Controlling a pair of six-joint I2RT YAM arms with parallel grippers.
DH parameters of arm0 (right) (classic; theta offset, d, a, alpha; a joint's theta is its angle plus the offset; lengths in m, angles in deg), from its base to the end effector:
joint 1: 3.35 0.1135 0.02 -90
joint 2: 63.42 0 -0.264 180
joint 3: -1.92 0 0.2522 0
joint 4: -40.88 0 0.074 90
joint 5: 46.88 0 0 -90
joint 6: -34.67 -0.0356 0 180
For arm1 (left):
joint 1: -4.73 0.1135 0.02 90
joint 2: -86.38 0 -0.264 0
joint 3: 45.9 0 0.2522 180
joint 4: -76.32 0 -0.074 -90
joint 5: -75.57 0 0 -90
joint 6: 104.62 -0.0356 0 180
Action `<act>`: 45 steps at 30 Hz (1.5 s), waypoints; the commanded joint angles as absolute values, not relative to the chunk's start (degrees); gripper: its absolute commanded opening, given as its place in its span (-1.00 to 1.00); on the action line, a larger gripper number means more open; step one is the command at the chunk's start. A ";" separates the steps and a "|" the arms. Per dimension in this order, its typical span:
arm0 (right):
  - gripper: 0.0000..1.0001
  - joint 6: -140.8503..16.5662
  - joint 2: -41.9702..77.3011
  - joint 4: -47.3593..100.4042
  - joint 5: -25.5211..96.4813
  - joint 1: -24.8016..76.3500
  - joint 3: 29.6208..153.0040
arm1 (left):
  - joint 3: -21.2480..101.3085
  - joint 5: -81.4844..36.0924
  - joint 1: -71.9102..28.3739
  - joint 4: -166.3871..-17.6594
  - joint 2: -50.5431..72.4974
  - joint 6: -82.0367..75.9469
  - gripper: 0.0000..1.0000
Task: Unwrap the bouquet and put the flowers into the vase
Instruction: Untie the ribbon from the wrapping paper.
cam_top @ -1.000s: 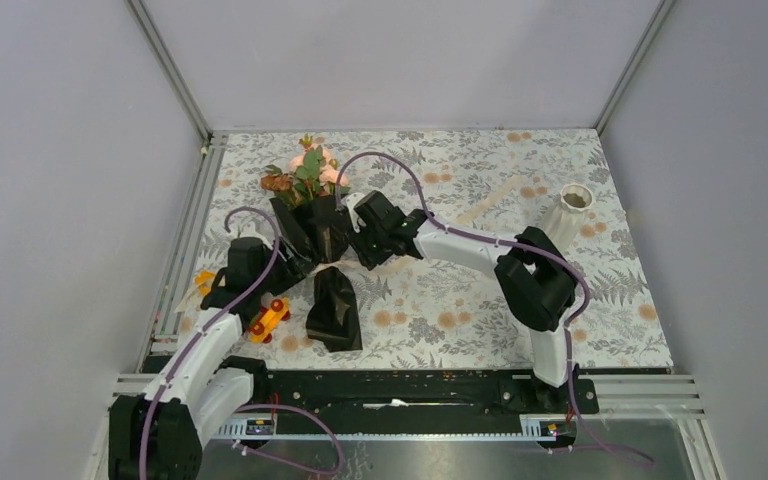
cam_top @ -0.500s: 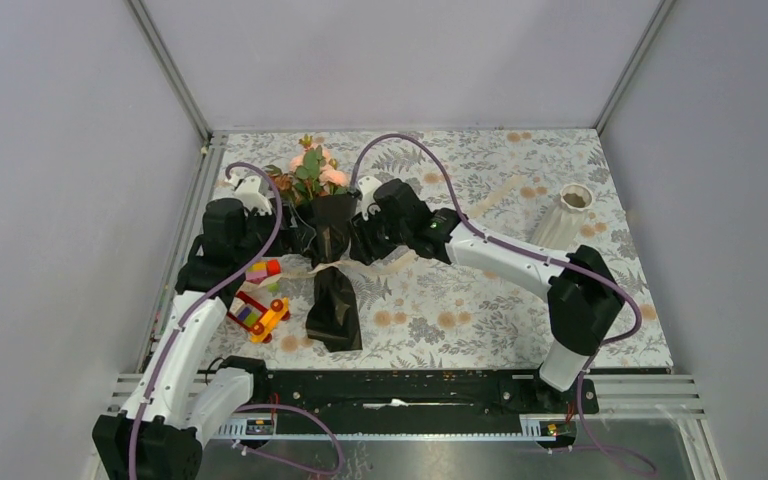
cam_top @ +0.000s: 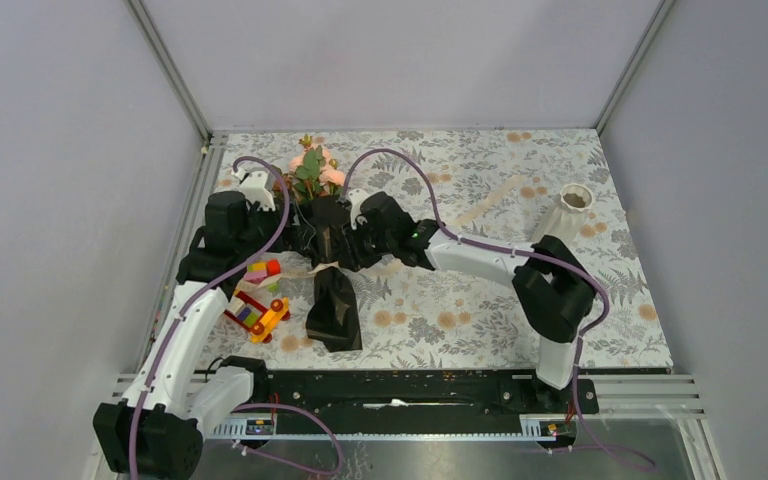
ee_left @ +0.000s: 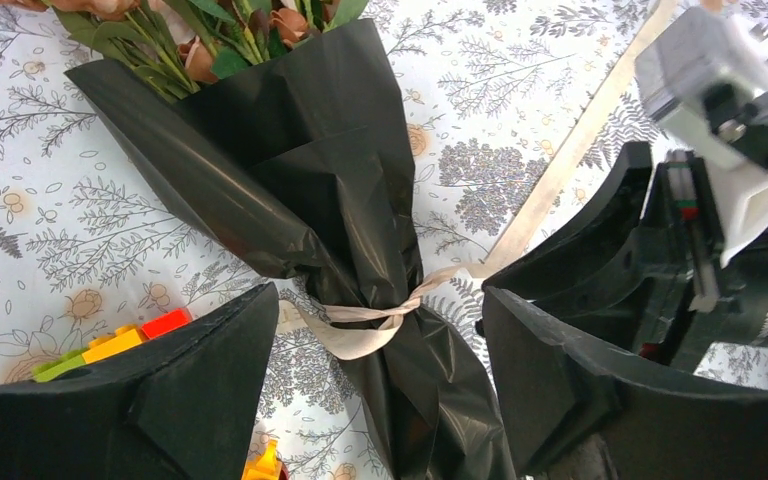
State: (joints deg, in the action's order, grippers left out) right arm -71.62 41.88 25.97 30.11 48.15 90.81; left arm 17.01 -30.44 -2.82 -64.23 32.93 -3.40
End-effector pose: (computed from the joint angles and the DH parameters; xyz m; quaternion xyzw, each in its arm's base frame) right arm 0.2579 0.3372 0.2404 -0.3149 0.8088 0.3535 0.3490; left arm 0.2022 -0.0367 0.3129 0.0421 0.8593 -0.1997 0.4689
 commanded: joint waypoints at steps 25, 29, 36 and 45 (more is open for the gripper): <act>-0.27 -71.90 47.70 36.97 36.28 51.36 89.86 | 15.85 -25.07 -2.54 -66.32 35.62 -0.65 0.60; -0.29 -71.23 47.84 36.93 36.74 51.64 89.69 | 15.86 -24.98 -2.54 -66.19 35.60 -0.65 0.60; -0.33 -70.64 49.24 36.74 36.88 51.67 90.63 | 16.03 -24.86 -2.48 -65.92 35.11 -0.74 0.60; -0.39 -70.40 50.18 37.47 36.40 51.67 91.24 | 16.11 -24.95 -2.41 -65.84 34.53 -0.65 0.59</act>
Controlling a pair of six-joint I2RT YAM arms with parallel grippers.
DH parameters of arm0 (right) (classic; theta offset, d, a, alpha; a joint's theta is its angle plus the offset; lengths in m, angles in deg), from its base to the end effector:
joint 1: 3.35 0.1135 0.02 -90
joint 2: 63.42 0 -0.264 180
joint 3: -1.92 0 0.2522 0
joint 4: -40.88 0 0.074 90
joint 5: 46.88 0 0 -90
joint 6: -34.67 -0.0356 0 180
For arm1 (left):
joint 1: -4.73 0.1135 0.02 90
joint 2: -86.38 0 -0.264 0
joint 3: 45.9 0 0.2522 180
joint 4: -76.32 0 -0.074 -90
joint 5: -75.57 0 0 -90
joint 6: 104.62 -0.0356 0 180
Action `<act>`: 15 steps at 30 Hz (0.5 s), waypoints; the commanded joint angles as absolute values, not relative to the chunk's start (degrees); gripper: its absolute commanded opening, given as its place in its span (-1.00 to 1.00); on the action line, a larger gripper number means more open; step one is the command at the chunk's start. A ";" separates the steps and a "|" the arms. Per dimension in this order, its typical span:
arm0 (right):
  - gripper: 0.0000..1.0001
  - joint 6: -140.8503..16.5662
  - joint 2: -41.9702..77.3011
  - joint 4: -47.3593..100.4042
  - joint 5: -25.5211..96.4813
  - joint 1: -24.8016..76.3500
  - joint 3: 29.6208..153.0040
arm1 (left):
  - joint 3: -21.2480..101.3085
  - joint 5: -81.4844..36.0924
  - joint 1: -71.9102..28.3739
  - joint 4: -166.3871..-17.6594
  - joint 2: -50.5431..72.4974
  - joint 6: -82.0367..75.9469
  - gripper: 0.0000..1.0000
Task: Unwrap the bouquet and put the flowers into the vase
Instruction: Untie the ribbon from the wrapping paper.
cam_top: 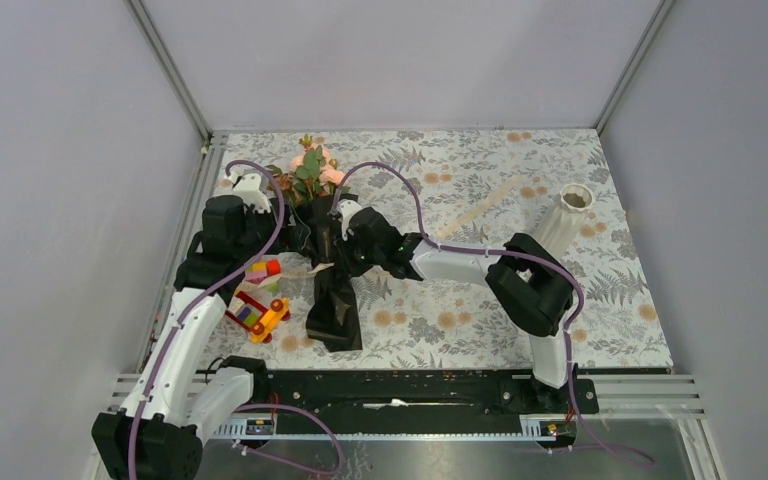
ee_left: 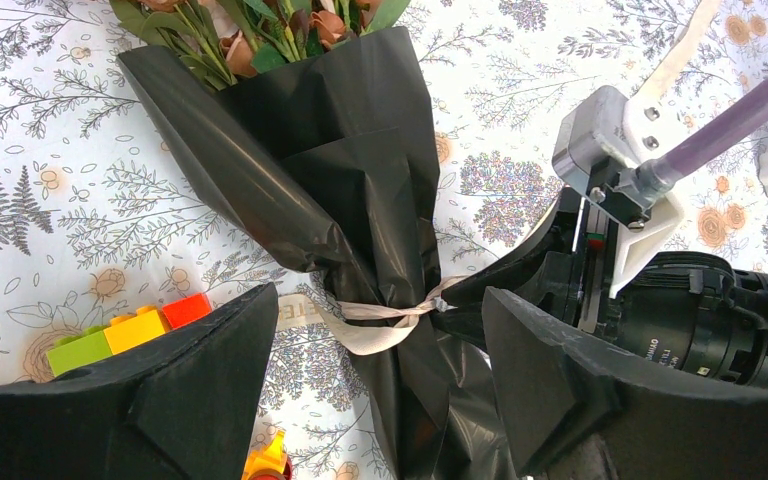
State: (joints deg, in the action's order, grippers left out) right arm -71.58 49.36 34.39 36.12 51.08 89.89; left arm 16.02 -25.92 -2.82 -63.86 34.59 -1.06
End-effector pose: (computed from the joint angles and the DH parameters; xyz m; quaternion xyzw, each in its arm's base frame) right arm 0.2551 0.3641 0.1943 -0.3128 0.8124 0.3264 0.3683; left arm 0.1969 -0.0333 0.3114 0.0051 0.8618 -0.1766 0.4755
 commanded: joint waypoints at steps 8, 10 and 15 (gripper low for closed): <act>-0.35 -69.94 51.17 37.51 35.42 51.67 92.64 | 16.20 -25.16 -2.39 -65.66 33.87 -0.56 0.60; -0.35 -69.87 51.56 37.34 35.39 51.67 93.12 | 16.20 -25.24 -2.30 -65.66 33.78 -0.56 0.60; -0.43 -69.73 51.92 37.61 35.47 51.67 93.18 | 16.20 -25.71 -2.28 -65.66 33.50 -0.43 0.60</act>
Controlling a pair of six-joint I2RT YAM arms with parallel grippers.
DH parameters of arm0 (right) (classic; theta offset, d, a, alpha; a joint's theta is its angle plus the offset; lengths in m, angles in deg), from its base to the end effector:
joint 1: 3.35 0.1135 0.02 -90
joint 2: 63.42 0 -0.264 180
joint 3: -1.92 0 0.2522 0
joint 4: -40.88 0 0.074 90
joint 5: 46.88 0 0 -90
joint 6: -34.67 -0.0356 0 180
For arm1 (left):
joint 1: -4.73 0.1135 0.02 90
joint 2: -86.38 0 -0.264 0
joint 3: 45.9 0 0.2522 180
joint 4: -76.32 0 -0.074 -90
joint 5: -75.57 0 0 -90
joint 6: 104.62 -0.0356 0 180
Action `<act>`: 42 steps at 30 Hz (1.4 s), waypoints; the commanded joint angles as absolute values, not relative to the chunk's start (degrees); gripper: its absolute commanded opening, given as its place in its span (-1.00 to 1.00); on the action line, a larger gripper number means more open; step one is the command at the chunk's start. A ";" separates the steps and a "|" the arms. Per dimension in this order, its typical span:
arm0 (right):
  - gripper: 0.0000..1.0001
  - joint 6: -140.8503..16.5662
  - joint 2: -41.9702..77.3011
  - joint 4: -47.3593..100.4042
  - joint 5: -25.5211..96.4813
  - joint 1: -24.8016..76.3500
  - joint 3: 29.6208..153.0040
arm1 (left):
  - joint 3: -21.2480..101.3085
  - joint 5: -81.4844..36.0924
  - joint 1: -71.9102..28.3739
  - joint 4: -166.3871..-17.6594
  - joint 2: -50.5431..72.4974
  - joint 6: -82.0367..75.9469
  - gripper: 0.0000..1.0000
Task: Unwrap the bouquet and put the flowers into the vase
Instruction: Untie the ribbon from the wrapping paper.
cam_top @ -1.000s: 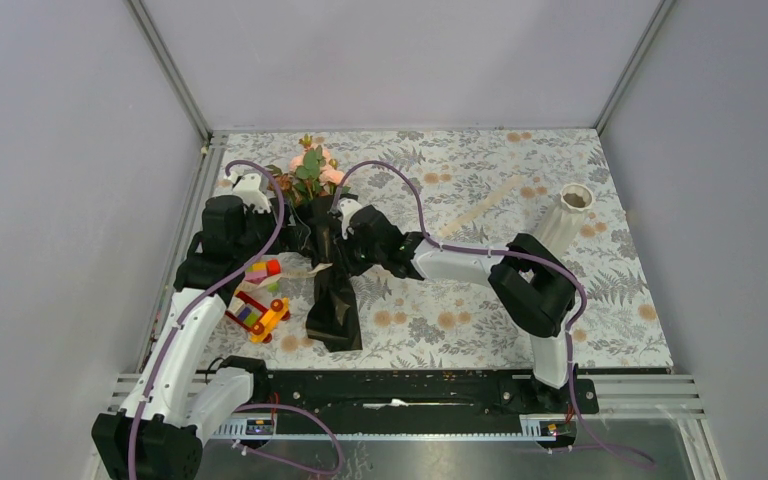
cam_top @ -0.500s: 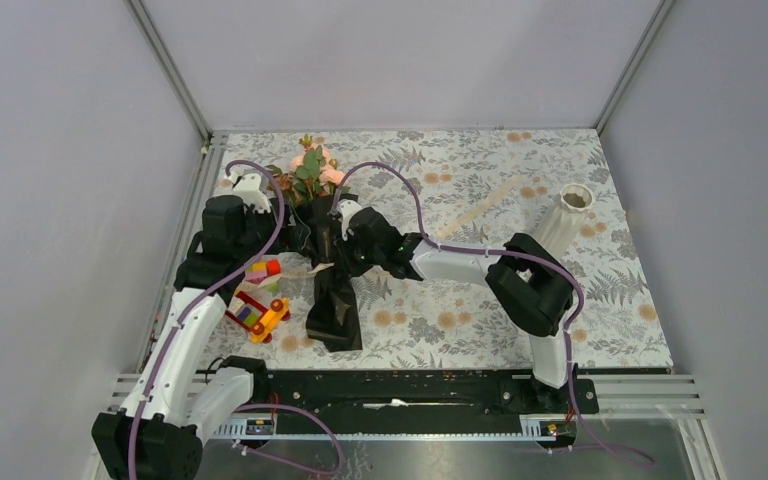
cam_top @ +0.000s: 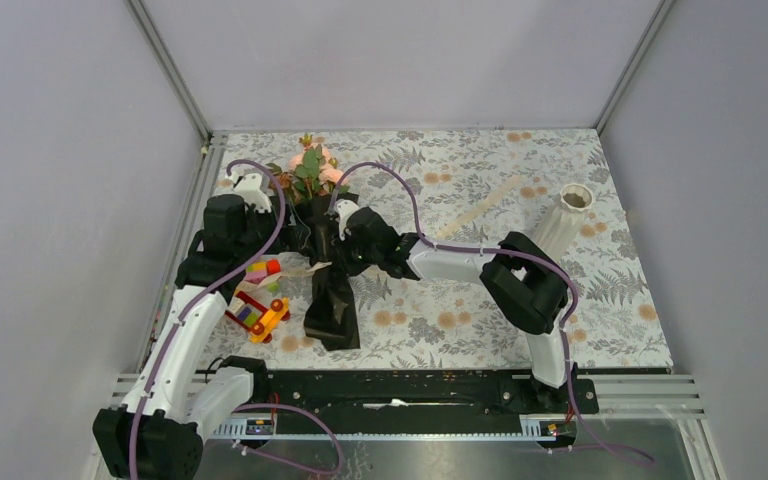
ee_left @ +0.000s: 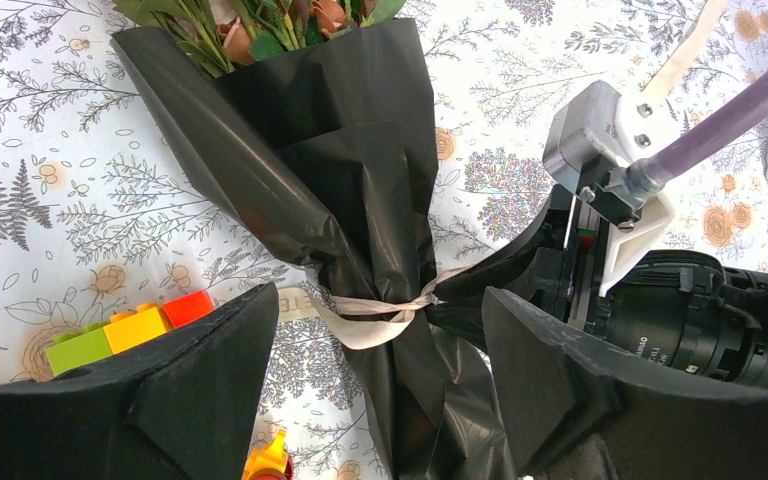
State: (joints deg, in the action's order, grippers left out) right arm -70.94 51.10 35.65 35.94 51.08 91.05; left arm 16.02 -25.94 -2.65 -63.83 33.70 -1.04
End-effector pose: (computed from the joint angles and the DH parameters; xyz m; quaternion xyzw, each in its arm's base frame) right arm 0.2590 0.3698 0.1899 -0.3174 0.8074 0.3282 0.3736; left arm 0.2000 -0.0331 0.3085 0.0029 0.8657 -0.1753 0.4688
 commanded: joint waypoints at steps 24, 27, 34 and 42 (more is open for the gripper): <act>-0.28 -69.99 52.94 37.87 35.64 51.67 95.83 | 16.46 -28.64 -2.30 -65.69 31.63 0.14 0.60; -0.28 -70.47 52.40 38.08 35.82 51.67 95.75 | 16.46 -28.68 -2.30 -65.67 31.63 0.14 0.60; -0.43 -71.57 51.93 38.81 35.73 51.67 95.80 | 16.38 -28.85 -2.30 -65.66 31.63 0.15 0.60; -0.79 -71.73 51.64 39.11 36.41 51.67 95.92 | 16.38 -28.79 -2.30 -65.66 31.70 0.14 0.60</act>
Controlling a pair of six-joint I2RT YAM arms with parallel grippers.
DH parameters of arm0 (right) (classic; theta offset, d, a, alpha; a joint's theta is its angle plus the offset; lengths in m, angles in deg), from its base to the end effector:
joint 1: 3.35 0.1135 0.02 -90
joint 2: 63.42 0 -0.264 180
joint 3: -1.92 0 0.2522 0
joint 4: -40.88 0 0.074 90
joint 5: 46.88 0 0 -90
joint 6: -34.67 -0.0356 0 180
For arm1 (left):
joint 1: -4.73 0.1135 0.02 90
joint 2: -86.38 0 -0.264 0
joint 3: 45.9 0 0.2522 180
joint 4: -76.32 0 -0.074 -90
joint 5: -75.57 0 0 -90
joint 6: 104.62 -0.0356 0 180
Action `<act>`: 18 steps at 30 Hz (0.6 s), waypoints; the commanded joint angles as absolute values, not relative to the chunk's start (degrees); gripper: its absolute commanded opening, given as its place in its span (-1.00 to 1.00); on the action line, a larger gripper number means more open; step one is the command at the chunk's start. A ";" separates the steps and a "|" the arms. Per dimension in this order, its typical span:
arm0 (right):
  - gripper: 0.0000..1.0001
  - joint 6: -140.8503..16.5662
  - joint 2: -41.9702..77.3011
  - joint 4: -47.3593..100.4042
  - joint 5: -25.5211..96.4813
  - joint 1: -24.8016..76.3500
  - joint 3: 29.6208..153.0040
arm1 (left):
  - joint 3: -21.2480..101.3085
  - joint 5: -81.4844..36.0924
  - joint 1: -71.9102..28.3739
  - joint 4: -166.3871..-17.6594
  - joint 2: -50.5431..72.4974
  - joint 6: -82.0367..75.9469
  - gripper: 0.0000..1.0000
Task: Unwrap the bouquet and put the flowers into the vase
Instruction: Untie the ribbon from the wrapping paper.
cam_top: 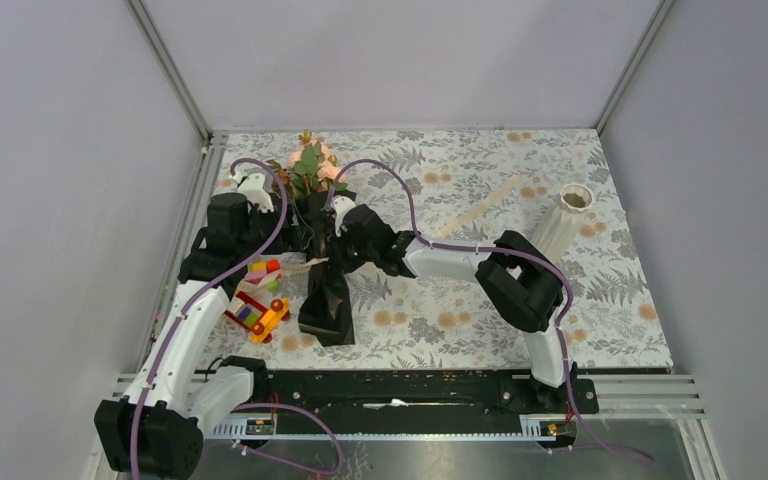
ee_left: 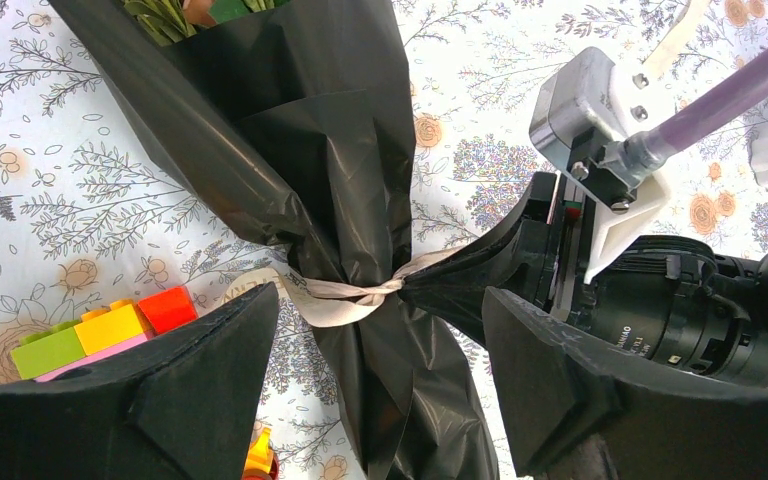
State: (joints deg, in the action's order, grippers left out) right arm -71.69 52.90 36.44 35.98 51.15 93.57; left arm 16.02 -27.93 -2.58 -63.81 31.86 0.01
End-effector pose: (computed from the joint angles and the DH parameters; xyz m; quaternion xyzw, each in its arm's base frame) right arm 0.2645 0.3785 0.1917 -0.3109 0.8029 0.3369 0.3810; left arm 0.2058 -0.0348 0.3027 0.0009 0.8724 -0.1921 0.4495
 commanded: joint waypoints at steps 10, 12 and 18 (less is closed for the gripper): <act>-1.00 -71.53 49.25 40.38 40.66 51.54 92.54 | 16.29 -28.82 -2.30 -65.66 31.71 0.05 0.61; -1.00 -71.81 48.57 40.38 40.79 51.43 91.51 | 16.20 -29.07 -2.30 -65.66 31.72 0.14 0.61; -1.00 -73.12 45.52 42.40 37.85 50.95 86.61 | 15.64 -30.81 -2.66 -65.95 31.72 0.55 0.60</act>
State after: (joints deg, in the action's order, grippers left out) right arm -72.26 50.65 38.80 39.04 51.13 89.52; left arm 16.02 -28.50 -2.58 -63.81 31.86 0.05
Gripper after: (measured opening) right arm 0.014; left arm 0.799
